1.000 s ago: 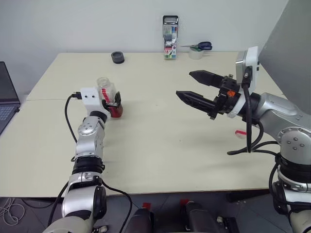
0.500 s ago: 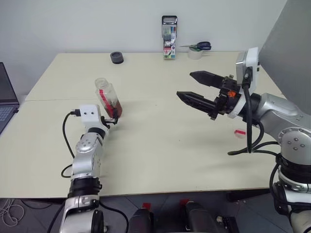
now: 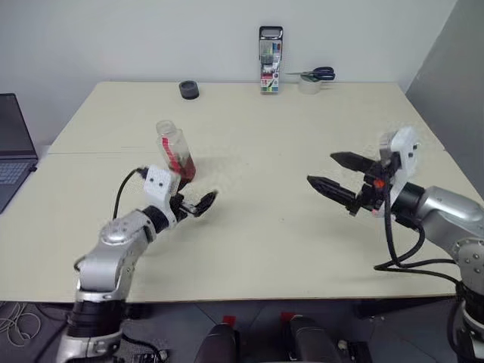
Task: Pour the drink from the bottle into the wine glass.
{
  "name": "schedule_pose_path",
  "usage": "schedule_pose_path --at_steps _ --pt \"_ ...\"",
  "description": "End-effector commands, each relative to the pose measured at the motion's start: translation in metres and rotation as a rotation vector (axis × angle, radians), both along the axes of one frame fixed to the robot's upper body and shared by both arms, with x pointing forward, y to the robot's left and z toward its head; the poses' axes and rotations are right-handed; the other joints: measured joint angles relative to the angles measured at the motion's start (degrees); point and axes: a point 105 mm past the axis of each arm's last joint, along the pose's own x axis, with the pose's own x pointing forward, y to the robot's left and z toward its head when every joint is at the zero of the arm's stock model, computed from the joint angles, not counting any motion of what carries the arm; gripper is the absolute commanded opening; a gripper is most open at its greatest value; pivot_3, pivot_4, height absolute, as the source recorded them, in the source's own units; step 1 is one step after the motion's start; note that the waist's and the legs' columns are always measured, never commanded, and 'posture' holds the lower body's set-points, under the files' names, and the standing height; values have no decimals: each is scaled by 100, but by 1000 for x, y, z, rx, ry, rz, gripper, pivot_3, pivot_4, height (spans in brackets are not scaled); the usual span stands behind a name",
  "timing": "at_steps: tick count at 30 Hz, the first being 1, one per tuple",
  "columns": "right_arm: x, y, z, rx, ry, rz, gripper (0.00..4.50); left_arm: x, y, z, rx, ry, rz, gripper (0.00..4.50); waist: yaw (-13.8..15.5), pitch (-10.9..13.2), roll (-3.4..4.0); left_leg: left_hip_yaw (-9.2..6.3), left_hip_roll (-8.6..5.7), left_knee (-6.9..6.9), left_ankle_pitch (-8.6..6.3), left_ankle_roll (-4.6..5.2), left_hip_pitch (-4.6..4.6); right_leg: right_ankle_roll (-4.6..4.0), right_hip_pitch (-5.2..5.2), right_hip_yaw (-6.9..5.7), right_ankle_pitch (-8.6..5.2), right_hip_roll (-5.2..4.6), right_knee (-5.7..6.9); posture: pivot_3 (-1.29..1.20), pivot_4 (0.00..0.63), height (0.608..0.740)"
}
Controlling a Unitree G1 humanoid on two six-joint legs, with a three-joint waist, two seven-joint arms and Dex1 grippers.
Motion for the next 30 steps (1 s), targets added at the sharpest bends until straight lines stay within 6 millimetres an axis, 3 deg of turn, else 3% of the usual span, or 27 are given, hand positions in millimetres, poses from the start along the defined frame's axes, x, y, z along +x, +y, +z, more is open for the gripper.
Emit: schedule_pose_path --at_steps 1,4,8,13,23,30 --pt "6 -20 -2 -27 -14 -136 4500 -8 -17 21 7 -46 -149 4461 -31 0 1 2 0 -1 0 0 1 0 0 4 0 0 1 0 150 740" --pt "24 -49 -25 28 92 -345 4500 -12 -35 37 27 -80 -287 4461 -74 0 0 3 3 -5 1 -1 3 0 -1 5 0 1 0 0 150 740" --pt "42 -60 -35 216 179 -477 4500 -12 -43 42 37 -90 -348 4461 -107 2 4 4 6 -8 1 -2 5 -1 -4 12 0 3 3 0 150 740" --pt "74 -84 -45 671 313 -689 4500 -11 -51 42 27 -99 -377 4461 -113 2 7 7 7 -18 2 -2 10 -3 -8 18 0 6 5 0 150 740" --pt "112 -98 -75 1068 451 -857 4500 -17 -60 39 15 -101 -407 4461 -116 2 10 21 1 -29 1 1 2 -3 -15 19 1 1 -5 0 150 740" --pt "149 -91 -71 1146 426 -850 4500 -15 -59 41 16 -106 -408 4461 -195 2 10 32 6 -33 0 3 8 -3 -14 21 1 8 0 0 150 740"
